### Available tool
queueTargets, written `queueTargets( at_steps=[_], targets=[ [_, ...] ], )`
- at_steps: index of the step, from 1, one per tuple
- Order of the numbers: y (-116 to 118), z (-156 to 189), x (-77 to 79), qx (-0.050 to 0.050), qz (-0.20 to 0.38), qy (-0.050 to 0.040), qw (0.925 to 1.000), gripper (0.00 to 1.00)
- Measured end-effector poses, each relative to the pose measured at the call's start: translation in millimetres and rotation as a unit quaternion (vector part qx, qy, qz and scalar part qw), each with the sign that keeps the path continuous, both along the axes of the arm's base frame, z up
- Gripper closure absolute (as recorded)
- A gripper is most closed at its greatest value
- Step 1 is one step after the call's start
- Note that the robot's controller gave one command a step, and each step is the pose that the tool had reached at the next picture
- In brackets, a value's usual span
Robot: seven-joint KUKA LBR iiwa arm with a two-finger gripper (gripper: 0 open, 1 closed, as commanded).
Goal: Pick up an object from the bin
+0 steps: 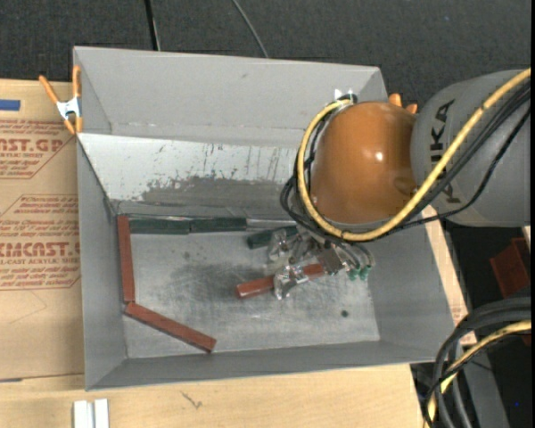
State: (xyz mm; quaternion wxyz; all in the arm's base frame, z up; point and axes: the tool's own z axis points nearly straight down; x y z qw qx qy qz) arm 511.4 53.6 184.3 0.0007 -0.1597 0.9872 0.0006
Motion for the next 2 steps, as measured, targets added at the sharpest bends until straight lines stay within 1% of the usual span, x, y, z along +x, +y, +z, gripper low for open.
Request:
queueTargets(
  at_steps=[1,2],
  targets=[
    [0,0,0.0,0.0,0.0,0.0001,1.0,1.0],
    [2,37,0.5,-0.001,0.007,0.0013,1.0,1.0]
  ],
)
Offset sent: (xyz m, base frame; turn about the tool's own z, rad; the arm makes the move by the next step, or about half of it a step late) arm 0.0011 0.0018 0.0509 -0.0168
